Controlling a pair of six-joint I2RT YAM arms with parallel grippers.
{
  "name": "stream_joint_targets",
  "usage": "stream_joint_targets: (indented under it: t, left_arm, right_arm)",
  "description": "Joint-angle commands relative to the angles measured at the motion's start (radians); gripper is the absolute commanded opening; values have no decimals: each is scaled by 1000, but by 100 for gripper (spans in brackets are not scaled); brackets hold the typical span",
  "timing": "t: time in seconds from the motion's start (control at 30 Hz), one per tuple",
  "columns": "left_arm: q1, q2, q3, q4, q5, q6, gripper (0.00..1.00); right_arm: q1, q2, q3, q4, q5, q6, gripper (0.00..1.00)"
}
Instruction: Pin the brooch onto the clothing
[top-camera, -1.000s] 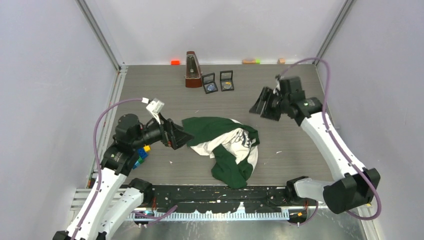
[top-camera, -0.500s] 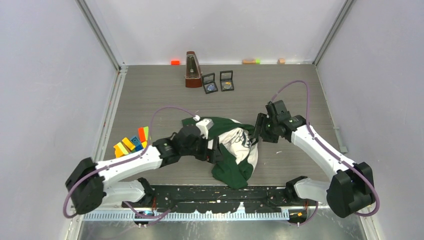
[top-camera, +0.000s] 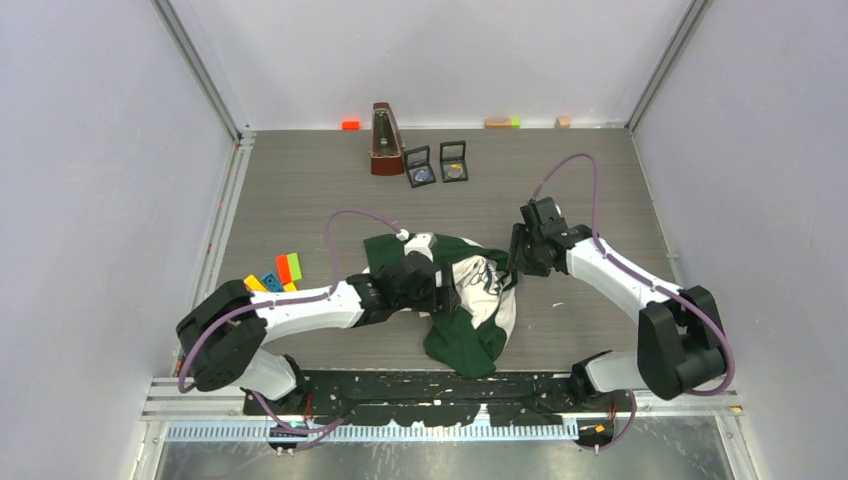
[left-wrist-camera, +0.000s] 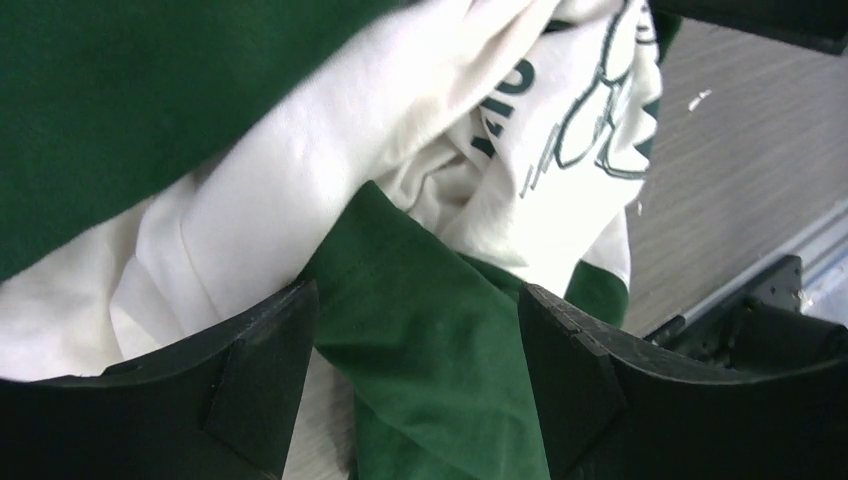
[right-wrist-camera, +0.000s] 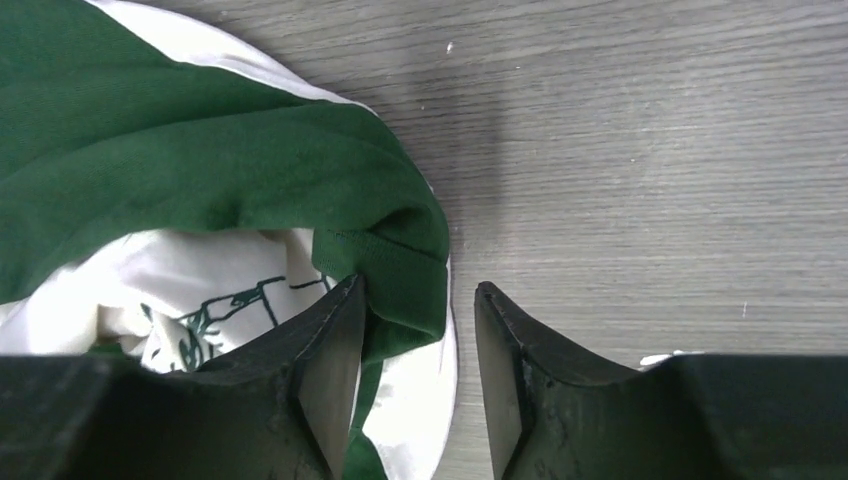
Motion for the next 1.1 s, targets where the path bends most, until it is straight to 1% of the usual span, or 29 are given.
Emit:
stream_joint_targets:
  t: [0.0, 0.1, 0.2, 0.27, 0.3, 0.33, 0.37, 0.4, 0.43, 0.5, 0.63, 0.67, 0.77, 0.83, 0.9, 1.0, 1.07]
  left_arm:
    - [-3, 67, 74, 35, -86, -14, 75]
    - [-3, 106, 112, -14, -102, 8, 67]
    - [-3, 136, 130, -30, -110, 19, 63]
    - [-2, 162, 141, -32, -107, 24, 59]
    - [-3, 175, 145, -39, -109, 25, 56]
    - [-3, 188, 148, -44, -112, 24, 54]
    - [-2, 205, 149, -45, -114, 26, 51]
    - [-1, 217, 150, -46, -115, 29, 49]
    - [-2, 227, 150, -48, -118, 33, 45]
    - [-2, 237, 138, -36, -126, 34, 34]
    - [0, 213, 117, -21, -127, 64, 9]
    - [2, 197, 113, -29, -141, 79, 1]
    - [28, 117, 93, -47, -151, 106, 0]
    - [73, 41, 78, -62, -113, 127, 0]
    - [142, -46, 67, -87, -49, 146, 0]
    - [255, -188, 94, -188, 18, 220, 0]
    - [317, -305, 151, -288, 32, 289, 0]
  right_arm:
    - [4, 55, 51, 66, -13, -55, 49]
    - [4, 91, 53, 79, -43, -61, 48]
    - [4, 110, 47, 93, -50, -67, 48]
    - [4, 121, 48, 89, -50, -70, 43]
    - [4, 124, 48, 87, -50, -71, 38]
    - [4, 121, 48, 86, -49, -71, 35]
    - [4, 118, 48, 85, -49, -71, 29]
    - [4, 113, 49, 82, -50, -74, 24]
    - [4, 110, 52, 78, -49, -74, 14]
    - [4, 96, 65, 45, -47, -77, 3]
    - [4, 29, 73, 3, 9, -72, 1]
    - [4, -5, 81, -9, 20, -67, 1]
    - [4, -75, 125, -94, 68, -63, 1]
    - [4, -120, 182, -156, 103, -69, 1]
    - [4, -158, 279, -224, 159, -79, 1]
    - [4, -214, 396, -311, 225, -84, 1]
    - [4, -240, 496, -357, 241, -87, 1]
